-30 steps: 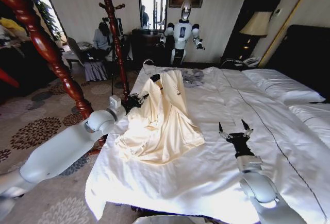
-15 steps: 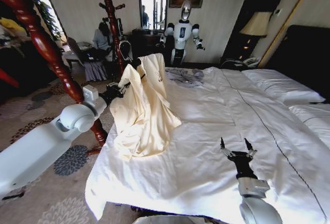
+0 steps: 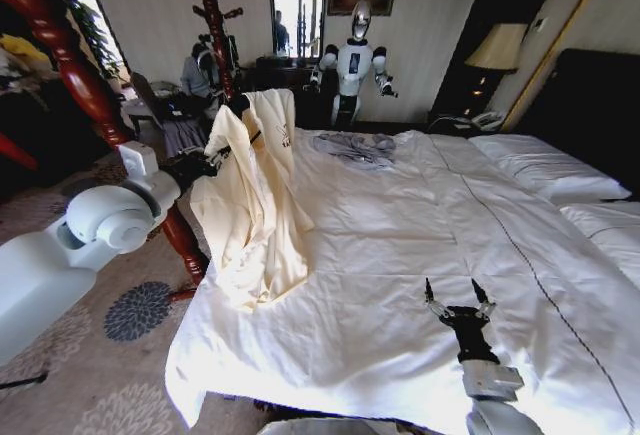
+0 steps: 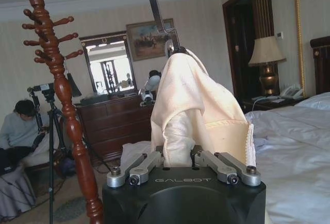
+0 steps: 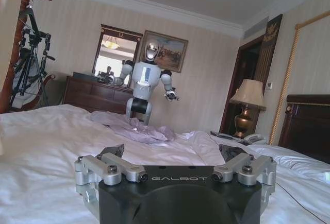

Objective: Pick up the clothes from the bed and hang them on the clothes hanger.

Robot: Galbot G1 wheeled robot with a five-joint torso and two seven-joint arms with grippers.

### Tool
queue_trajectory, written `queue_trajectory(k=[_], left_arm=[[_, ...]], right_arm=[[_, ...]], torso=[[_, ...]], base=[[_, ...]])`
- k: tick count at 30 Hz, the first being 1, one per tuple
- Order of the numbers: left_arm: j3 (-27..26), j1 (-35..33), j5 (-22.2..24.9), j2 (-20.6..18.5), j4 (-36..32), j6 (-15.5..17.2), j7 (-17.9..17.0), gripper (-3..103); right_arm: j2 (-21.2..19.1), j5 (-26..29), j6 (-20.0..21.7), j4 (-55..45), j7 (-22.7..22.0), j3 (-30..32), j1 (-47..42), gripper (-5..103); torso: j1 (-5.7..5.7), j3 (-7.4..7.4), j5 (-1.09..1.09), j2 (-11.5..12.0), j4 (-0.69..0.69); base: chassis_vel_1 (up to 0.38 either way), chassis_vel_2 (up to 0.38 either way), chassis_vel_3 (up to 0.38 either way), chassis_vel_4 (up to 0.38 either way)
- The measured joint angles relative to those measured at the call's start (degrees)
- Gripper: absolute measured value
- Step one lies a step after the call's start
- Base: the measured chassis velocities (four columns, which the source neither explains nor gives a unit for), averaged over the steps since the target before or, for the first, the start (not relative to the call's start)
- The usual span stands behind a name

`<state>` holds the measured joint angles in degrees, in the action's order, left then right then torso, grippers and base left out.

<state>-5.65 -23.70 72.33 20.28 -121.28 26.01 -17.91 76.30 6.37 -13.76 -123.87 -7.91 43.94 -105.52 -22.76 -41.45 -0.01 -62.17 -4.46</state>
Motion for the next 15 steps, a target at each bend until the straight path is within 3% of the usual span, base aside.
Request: queue_trajectory(k=[2, 15], left_arm=[[-0.71, 1.34, 1.15, -1.31, -0.45, 1.59, -0.54, 18], [-2.13, 7.18, 4.86, -4.24, 0.4, 3.92, -2.8, 18]], right_arm=[[-0.03, 0.0, 0.0, 0.01, 0.0, -0.01, 0.02, 100], [-0.14, 0.01, 0.03, 0.08, -0.05, -0.08, 0.12, 100]], torso=[[0.0, 0.0, 0.02, 0.0, 0.0], [0.0, 0.0, 0.01, 0.0, 0.0]], base=[[0.0, 0.0, 0.0, 0.0], [0.0, 0.0, 0.0, 0.0]])
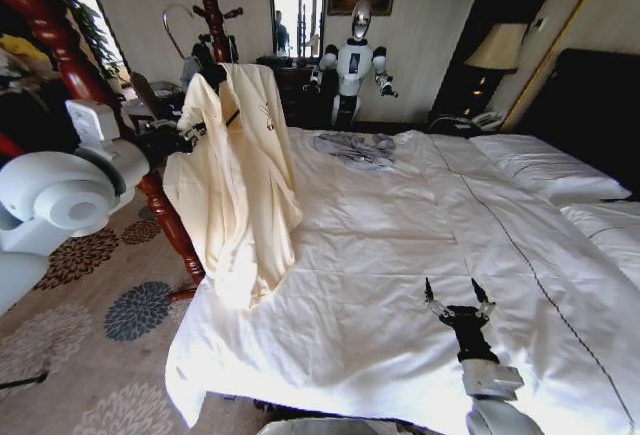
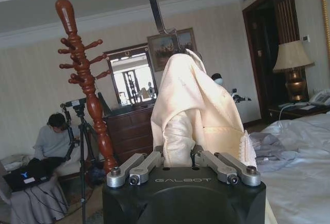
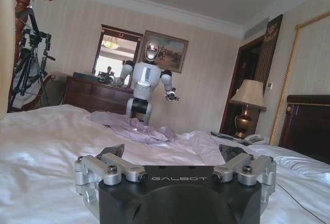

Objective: Pick up the clothes from the bed and hang them on the clothes hanger.

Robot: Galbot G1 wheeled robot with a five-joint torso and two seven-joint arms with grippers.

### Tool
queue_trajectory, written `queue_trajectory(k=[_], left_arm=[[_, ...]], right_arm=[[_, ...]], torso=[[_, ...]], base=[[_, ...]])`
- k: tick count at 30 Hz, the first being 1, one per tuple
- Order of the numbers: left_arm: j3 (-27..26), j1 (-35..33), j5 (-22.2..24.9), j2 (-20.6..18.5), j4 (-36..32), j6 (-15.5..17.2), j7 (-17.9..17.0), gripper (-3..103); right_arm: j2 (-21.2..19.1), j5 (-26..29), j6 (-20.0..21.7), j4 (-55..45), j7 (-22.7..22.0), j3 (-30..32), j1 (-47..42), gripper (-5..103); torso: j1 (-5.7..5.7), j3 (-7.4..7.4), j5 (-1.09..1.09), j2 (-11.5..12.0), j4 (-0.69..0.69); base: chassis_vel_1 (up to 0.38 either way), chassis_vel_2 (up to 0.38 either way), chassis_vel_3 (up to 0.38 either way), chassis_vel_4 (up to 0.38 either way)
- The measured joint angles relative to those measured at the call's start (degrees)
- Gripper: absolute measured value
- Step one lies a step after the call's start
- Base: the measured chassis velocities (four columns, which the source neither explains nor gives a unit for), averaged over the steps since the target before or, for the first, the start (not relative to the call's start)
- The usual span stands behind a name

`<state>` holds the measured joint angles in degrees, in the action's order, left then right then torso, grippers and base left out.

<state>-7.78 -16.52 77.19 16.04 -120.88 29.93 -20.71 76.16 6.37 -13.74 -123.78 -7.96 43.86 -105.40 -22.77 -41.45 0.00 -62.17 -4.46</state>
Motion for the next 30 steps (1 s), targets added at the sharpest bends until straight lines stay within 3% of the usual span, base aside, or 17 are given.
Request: queue_trajectory(k=[12, 17, 22, 30], left_arm=[[1.09, 9.3, 12.86, 0.06, 3.64, 4.72, -5.97, 18], [1.72, 12.94, 14.31, -1.55, 5.76, 6.05, -6.63, 18], [0.18, 13.66, 17.18, -5.92, 5.86, 6.03, -6.35, 18], [-2.15, 12.81, 19.68, -8.54, 6.24, 7.34, -8.51, 18]], right_arm=[[-0.03, 0.03, 0.05, 0.01, -0.05, -0.05, 0.04, 100], [-0.04, 0.04, 0.07, 0.01, -0.06, -0.05, 0.04, 100], [-0.04, 0.04, 0.09, 0.02, -0.09, -0.05, 0.05, 100], [-0.05, 0.04, 0.09, 0.02, -0.1, -0.05, 0.05, 100]], torso=[[0.0, 0.0, 0.0, 0.0, -0.01], [0.0, 0.0, 0.0, 0.0, 0.0], [0.0, 0.0, 0.0, 0.0, 0.01], [0.0, 0.0, 0.0, 0.0, 0.0]], base=[[0.0, 0.0, 0.0, 0.0], [0.0, 0.0, 0.0, 0.0], [0.0, 0.0, 0.0, 0.0], [0.0, 0.0, 0.0, 0.0]])
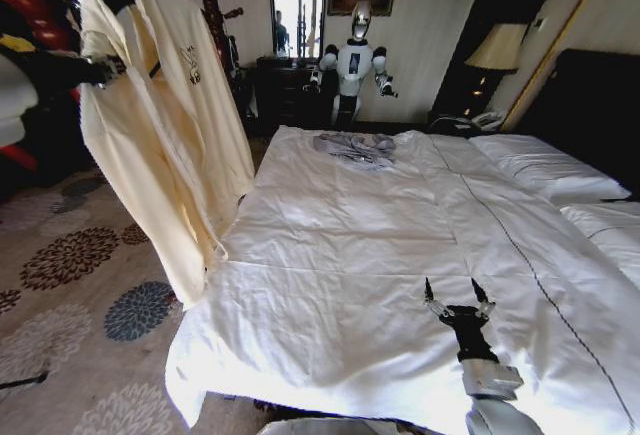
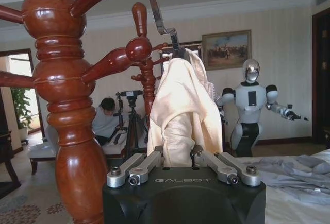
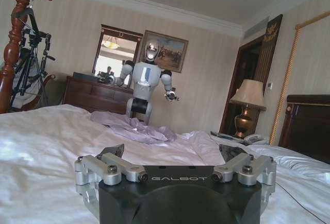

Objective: Pick up the clothes from the bed and hang them on the clothes hanger.

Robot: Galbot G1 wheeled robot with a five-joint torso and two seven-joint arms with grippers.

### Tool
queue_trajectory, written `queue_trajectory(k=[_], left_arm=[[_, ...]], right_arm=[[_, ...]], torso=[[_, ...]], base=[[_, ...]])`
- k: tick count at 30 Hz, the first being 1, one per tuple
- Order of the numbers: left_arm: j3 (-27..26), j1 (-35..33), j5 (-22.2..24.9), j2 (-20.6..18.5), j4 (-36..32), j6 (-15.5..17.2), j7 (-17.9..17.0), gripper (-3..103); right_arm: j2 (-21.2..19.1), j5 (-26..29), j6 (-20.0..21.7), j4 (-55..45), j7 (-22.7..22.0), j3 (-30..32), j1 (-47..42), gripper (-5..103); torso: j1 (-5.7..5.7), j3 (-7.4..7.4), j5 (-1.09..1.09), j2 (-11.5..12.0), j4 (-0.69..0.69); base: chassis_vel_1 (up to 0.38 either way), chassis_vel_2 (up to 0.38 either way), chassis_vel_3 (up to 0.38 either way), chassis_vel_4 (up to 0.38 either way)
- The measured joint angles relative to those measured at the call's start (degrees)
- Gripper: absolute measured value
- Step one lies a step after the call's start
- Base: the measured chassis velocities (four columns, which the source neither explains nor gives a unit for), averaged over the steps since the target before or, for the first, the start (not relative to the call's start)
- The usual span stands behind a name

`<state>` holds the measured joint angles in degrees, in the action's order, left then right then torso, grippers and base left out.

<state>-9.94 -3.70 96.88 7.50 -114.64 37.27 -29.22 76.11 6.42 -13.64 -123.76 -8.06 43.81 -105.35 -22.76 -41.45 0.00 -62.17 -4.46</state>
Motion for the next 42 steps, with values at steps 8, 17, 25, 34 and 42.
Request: queue_trajectory(k=[8, 17, 25, 34, 42], left_arm=[[-0.9, -1.51, 1.34, -0.99, 1.64, 0.27, -0.67, 18], [-1.74, -1.22, 5.77, -0.12, 3.05, 1.18, -3.83, 18], [-1.58, -0.44, 8.14, 1.2, 4.75, 1.88, -5.83, 18], [-0.01, 0.27, 8.85, 4.21, 5.84, 3.03, -7.19, 18], [1.06, 0.71, 6.67, 6.68, 7.75, 3.06, -6.07, 18]], right_arm=[[0.0, 0.0, 0.0, 0.0, 0.0, 0.0, 0.0, 100], [0.0, 0.0, 0.0, 0.0, 0.0, 0.0, 0.0, 100], [0.0, 0.0, 0.0, 0.0, 0.0, 0.0, 0.0, 100], [0.0, 0.0, 0.0, 0.0, 0.0, 0.0, 0.0, 100], [0.0, 0.0, 0.0, 0.0, 0.0, 0.0, 0.01, 100]], torso=[[0.0, 0.0, 0.0, 0.0, -0.01], [0.0, 0.0, 0.0, 0.0, 0.0], [0.0, 0.0, 0.0, 0.0, 0.0], [0.0, 0.0, 0.0, 0.0, 0.0], [0.0, -0.01, 0.0, 0.0, 0.0]], base=[[0.0, 0.0, 0.0, 0.0], [0.0, 0.0, 0.0, 0.0], [0.0, 0.0, 0.0, 0.0], [0.0, 0.0, 0.0, 0.0], [0.0, 0.0, 0.0, 0.0]])
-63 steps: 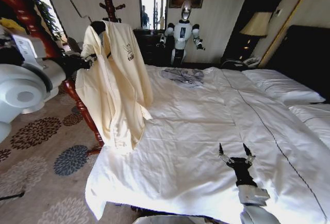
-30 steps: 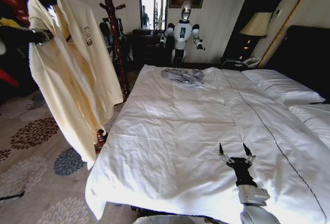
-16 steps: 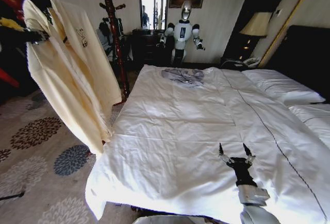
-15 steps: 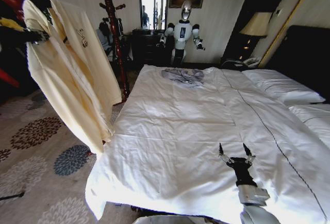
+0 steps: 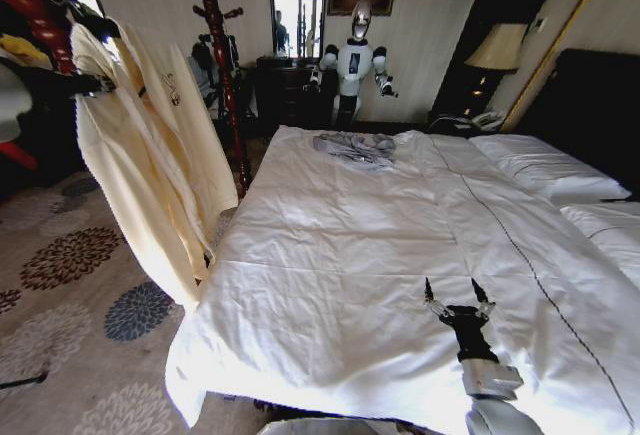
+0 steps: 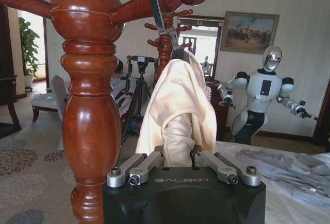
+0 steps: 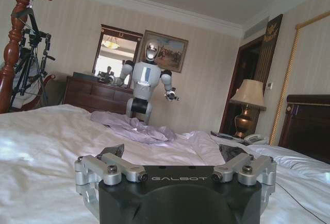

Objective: Pick up the clothes from the bed and hang them on the clothes hanger.

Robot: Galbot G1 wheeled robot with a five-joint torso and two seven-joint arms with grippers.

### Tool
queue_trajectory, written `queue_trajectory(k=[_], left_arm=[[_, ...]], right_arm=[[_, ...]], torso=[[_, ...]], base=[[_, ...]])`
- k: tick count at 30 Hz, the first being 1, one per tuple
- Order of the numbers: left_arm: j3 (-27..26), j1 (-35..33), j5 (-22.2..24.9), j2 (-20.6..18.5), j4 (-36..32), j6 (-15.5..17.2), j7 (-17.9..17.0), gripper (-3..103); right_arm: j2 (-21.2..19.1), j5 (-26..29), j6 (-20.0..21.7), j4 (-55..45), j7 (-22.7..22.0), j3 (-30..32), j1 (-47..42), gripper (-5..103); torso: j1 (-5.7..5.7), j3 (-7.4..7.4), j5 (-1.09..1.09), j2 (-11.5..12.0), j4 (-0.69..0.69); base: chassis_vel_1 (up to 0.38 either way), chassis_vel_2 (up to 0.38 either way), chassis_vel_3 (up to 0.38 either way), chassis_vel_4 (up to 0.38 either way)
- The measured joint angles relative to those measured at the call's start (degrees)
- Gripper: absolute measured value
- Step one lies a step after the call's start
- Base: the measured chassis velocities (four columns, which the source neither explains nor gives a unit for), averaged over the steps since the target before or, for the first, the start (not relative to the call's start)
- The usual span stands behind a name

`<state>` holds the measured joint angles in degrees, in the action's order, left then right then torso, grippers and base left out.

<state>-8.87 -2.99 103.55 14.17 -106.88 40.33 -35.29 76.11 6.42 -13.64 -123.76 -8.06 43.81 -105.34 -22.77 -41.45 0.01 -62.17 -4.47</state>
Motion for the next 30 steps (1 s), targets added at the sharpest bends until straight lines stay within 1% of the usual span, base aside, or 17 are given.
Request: queue_trajectory(k=[13, 18, 19, 21, 22, 23, 24, 25, 28, 30], left_arm=[[1.33, -0.46, -1.55, 3.65, 0.53, 0.21, 0.51, 18], [1.19, -0.38, -1.5, 3.92, -0.25, 0.94, -0.21, 18], [1.0, -0.38, -1.46, 3.86, -0.51, 1.24, -0.33, 15], [0.82, -0.38, -1.41, 3.73, -0.79, 1.47, -0.32, 15], [0.57, -0.38, -1.49, 3.5, -1.07, 1.69, -0.32, 24], [0.38, -0.37, -1.7, 3.29, -1.18, 1.8, -0.37, 24], [0.23, -0.35, -1.85, 3.12, -1.25, 1.85, -0.59, 29], [0.23, -0.35, -1.85, 3.12, -1.25, 1.85, -0.59, 29], [-0.35, -0.91, -2.14, 2.49, -1.71, 1.86, -1.49, 47], [-0.53, -1.23, -2.18, 2.19, -1.9, 1.86, -1.57, 47]], right_arm=[[0.0, 0.0, 0.0, 0.0, 0.0, 0.0, 0.0, 100], [0.0, 0.0, 0.0, 0.0, 0.0, 0.0, 0.0, 100], [0.0, 0.0, 0.0, 0.0, 0.0, 0.0, 0.0, 100], [0.0, 0.0, 0.0, 0.0, 0.0, 0.0, 0.0, 100], [0.0, 0.0, 0.0, 0.0, 0.0, 0.0, 0.0, 100], [0.0, 0.0, 0.0, 0.0, 0.0, 0.0, 0.0, 100], [0.0, 0.0, 0.0, 0.0, 0.0, 0.0, 0.0, 100], [0.0, 0.0, 0.0, 0.0, 0.0, 0.0, 0.0, 100], [0.0, 0.0, 0.0, 0.0, 0.0, 0.0, 0.0, 100], [0.0, 0.0, 0.0, 0.0, 0.0, 0.0, 0.0, 100]], torso=[[0.0, 0.0, 0.0, 0.0, 0.01], [0.0, 0.0, 0.0, 0.0, 0.01], [0.0, 0.0, 0.0, 0.0, 0.01], [0.0, 0.0, 0.0, 0.0, 0.01], [0.0, 0.0, 0.01, 0.0, -0.01], [0.0, 0.0, 0.01, 0.0, 0.0], [0.0, 0.01, 0.0, 0.0, 0.0], [0.0, 0.01, 0.0, 0.0, 0.0], [0.0, 0.0, 0.0, 0.0, 0.0], [0.0, 0.0, 0.0, 0.0, 0.0]], base=[[0.0, 0.0, 0.0, 0.0], [0.0, 0.0, 0.0, 0.0], [0.0, 0.0, 0.0, 0.0], [0.0, 0.0, 0.0, 0.0], [0.0, 0.0, 0.0, 0.0], [0.0, 0.0, 0.0, 0.0], [0.0, 0.0, 0.0, 0.0], [0.0, 0.0, 0.0, 0.0], [0.0, 0.0, 0.0, 0.0], [0.0, 0.0, 0.0, 0.0]])
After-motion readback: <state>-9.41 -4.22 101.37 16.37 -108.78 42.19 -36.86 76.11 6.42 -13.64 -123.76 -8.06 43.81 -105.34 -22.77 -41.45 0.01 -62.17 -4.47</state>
